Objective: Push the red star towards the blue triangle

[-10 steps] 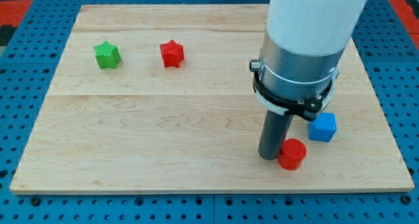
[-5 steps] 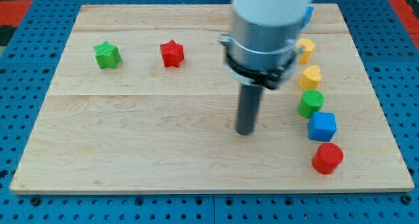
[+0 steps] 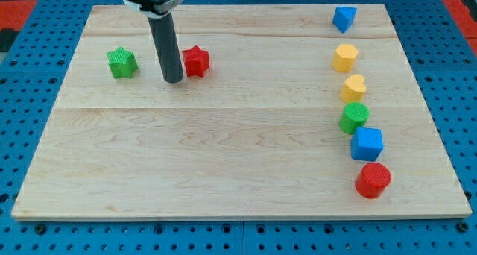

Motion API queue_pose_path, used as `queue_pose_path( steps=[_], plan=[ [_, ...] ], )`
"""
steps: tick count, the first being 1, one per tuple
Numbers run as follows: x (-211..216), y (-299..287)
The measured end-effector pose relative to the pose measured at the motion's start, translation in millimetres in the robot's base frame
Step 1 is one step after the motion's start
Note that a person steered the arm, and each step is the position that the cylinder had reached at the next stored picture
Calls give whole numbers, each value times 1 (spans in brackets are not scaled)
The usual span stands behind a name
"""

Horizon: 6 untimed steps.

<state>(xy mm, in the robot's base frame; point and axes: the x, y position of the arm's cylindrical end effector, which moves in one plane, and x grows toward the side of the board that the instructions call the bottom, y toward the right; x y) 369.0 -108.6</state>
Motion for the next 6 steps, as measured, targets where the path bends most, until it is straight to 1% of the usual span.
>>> queue_pose_path(
  steps=[2, 3, 5, 6],
  plan=[
    [-48, 42],
    [-58, 71],
    [-55, 113],
    [-43, 121]
  ],
)
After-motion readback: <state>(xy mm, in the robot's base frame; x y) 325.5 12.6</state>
